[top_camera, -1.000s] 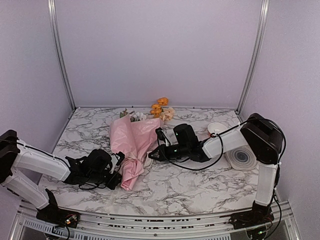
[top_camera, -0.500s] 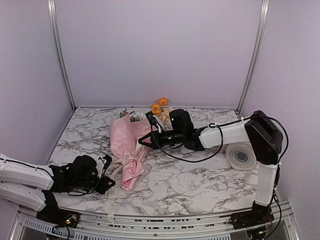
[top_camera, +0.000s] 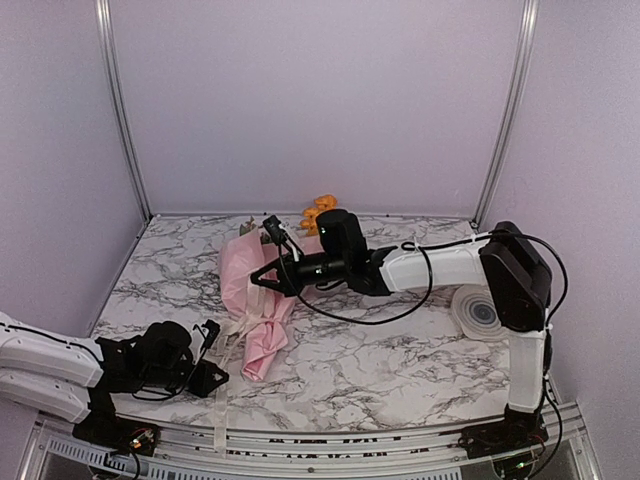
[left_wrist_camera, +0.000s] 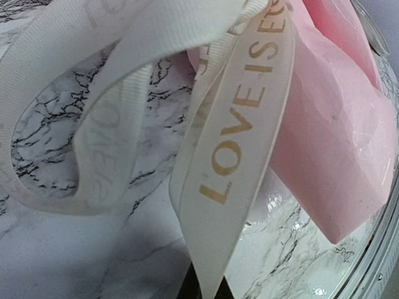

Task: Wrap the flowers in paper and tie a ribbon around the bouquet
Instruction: Tie the half-tied ribbon around the folded bouquet.

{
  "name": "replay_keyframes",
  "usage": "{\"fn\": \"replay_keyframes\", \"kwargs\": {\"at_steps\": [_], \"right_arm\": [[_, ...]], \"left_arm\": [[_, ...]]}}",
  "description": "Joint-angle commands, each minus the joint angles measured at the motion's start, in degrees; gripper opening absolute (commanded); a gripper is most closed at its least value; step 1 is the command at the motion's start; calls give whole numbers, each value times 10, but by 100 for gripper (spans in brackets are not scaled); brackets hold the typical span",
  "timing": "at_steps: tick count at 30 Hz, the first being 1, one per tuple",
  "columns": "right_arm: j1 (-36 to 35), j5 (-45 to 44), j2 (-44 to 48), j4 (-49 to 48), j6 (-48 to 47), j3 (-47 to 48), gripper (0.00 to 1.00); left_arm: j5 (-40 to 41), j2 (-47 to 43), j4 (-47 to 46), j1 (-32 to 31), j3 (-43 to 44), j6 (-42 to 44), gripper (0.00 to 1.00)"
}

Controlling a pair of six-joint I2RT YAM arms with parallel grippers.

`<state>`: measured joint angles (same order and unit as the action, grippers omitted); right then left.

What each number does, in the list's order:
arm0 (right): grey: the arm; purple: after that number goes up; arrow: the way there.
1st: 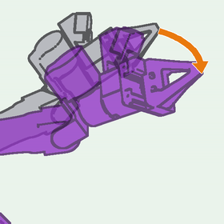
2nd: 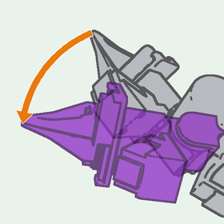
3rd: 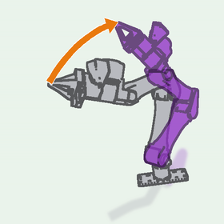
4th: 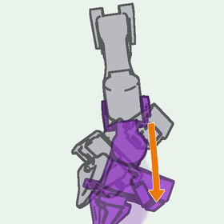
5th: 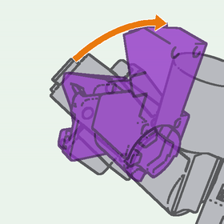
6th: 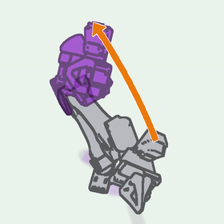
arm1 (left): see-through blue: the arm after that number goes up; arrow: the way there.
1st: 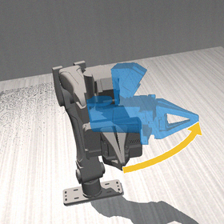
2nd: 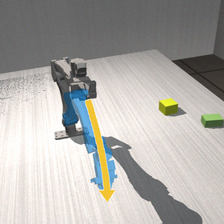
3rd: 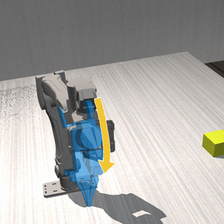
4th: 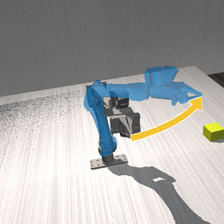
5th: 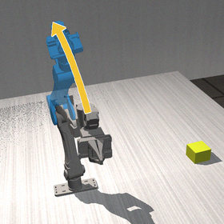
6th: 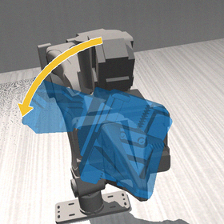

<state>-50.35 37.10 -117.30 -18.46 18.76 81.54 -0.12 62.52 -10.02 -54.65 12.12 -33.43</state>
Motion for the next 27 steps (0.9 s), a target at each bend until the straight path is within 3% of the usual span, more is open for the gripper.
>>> {"fn": "replay_keyframes", "kwargs": {"at_steps": [1,12,14,17,19,23,27], "right_arm": [[2,-33,-15,21,-10,26,0],[18,-78,10,15,21,-10,3],[37,-85,20,6,16,-24,8],[39,-69,22,15,15,-30,21],[43,-66,25,22,21,-32,32],[58,-78,56,12,27,-59,36],[69,-100,91,15,17,-84,37]], "left_arm": [[-5,18,-3,-22,5,-11,0],[-5,47,-9,-43,8,-11,0],[0,40,-5,-43,10,0,0],[22,25,22,-43,23,15,31],[31,13,48,-43,30,22,42],[20,-16,65,-43,28,28,55],[-2,-66,71,-43,24,47,57]]}}
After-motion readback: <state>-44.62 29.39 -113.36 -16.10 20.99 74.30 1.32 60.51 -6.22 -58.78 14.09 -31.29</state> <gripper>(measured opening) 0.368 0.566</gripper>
